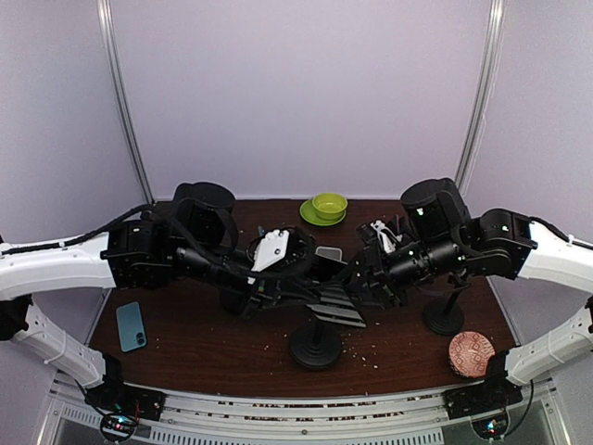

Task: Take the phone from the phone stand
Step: Hold the phone stand with the phone, then remove the phone from the phone stand.

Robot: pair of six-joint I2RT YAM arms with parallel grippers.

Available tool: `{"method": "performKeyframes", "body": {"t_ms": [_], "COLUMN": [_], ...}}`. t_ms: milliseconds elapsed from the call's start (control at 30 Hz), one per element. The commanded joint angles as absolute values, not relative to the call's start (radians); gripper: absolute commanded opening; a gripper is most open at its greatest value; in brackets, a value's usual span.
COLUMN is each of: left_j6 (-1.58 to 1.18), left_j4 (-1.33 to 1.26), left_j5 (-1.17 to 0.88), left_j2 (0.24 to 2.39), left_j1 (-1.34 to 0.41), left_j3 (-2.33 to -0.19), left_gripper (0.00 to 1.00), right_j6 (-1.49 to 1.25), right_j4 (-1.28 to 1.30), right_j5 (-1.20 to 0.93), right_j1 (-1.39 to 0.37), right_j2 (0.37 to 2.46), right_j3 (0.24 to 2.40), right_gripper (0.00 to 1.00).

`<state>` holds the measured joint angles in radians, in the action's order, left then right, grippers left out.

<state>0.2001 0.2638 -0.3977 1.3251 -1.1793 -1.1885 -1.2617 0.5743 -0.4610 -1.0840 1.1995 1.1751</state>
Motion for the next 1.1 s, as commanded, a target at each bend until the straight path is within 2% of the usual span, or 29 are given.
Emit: {"method": "performKeyframes", "body": {"t_ms": [0, 567, 1067], "left_j6": [0.202, 0.229, 0.124], "left_j4": [0.104, 0.151, -0.052], "left_j5": [-0.302, -0.261, -0.215], "left_j2": [1.321, 1.363, 1.226], "left_j1": [-1.164, -1.164, -1.148], "left_j3": [-1.282, -1.348, -1.154], "left_gripper": [0.00, 0.00, 0.00], "right_j6": [-1.200, -1.173, -1.212], "right_j4": [0.697, 0.770, 0.612], "right_j5": [-0.437, -0.407, -0.502], "right_j1": [-1.116, -1.126, -1.115], "right_j2": [1.196, 1.206, 1.139], "right_j3": [1.224, 1.242, 1.145], "right_gripper": [0.02, 0.00, 0.00]}}
